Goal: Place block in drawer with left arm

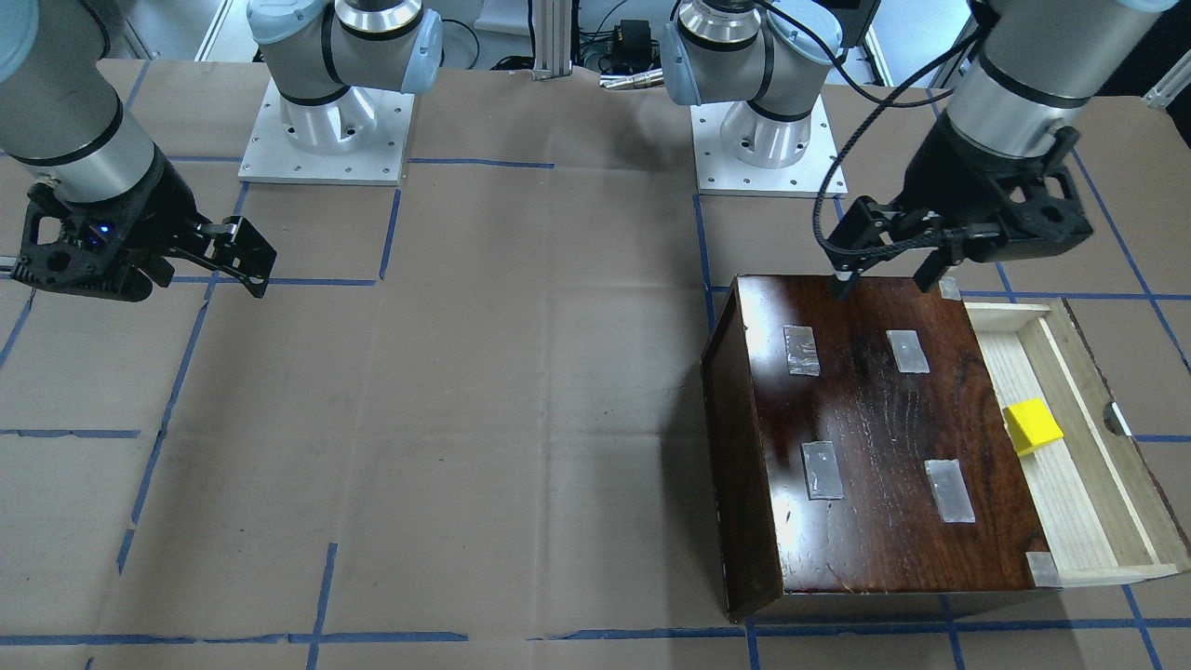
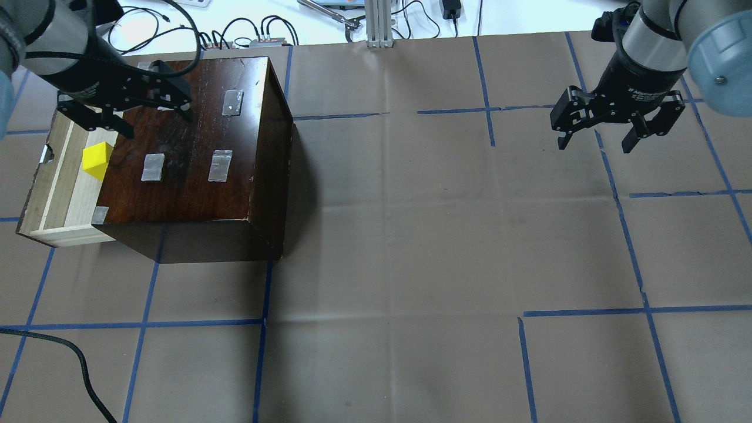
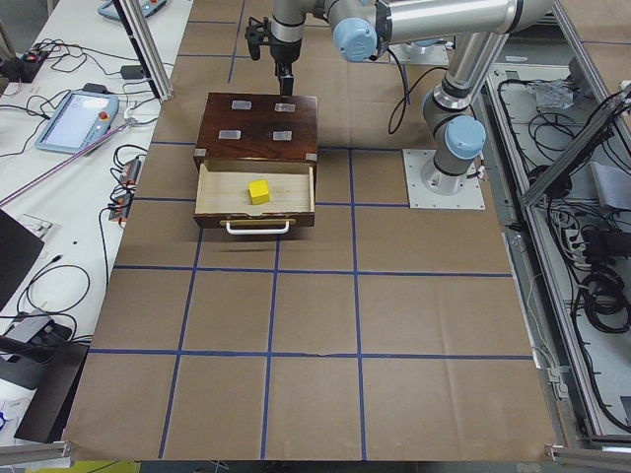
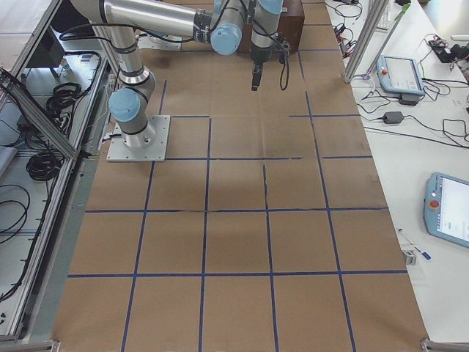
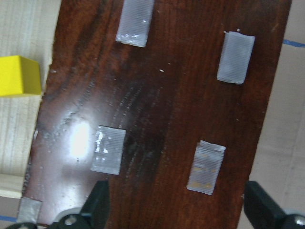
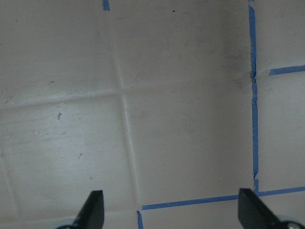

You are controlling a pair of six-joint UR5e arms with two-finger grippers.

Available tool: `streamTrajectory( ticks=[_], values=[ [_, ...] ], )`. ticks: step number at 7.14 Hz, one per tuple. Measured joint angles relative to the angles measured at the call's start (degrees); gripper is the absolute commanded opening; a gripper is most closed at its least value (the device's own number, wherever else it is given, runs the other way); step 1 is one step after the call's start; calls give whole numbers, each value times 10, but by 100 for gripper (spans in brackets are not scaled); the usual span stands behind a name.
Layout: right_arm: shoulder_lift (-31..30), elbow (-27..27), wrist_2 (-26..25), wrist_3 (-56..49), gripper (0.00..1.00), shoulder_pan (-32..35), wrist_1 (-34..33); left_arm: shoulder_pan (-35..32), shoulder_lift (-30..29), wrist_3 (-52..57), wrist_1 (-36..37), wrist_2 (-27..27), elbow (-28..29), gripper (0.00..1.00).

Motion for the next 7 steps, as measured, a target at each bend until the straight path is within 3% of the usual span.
streamTrajectory(
  ticks=[3,7],
  values=[
    [0,0,0,0,100,0,0,-70,4,-18,-15,30,-15,98],
    [0,0,0,0,100,0,0,-77,2,28,-40,45,-19,96]
  ],
)
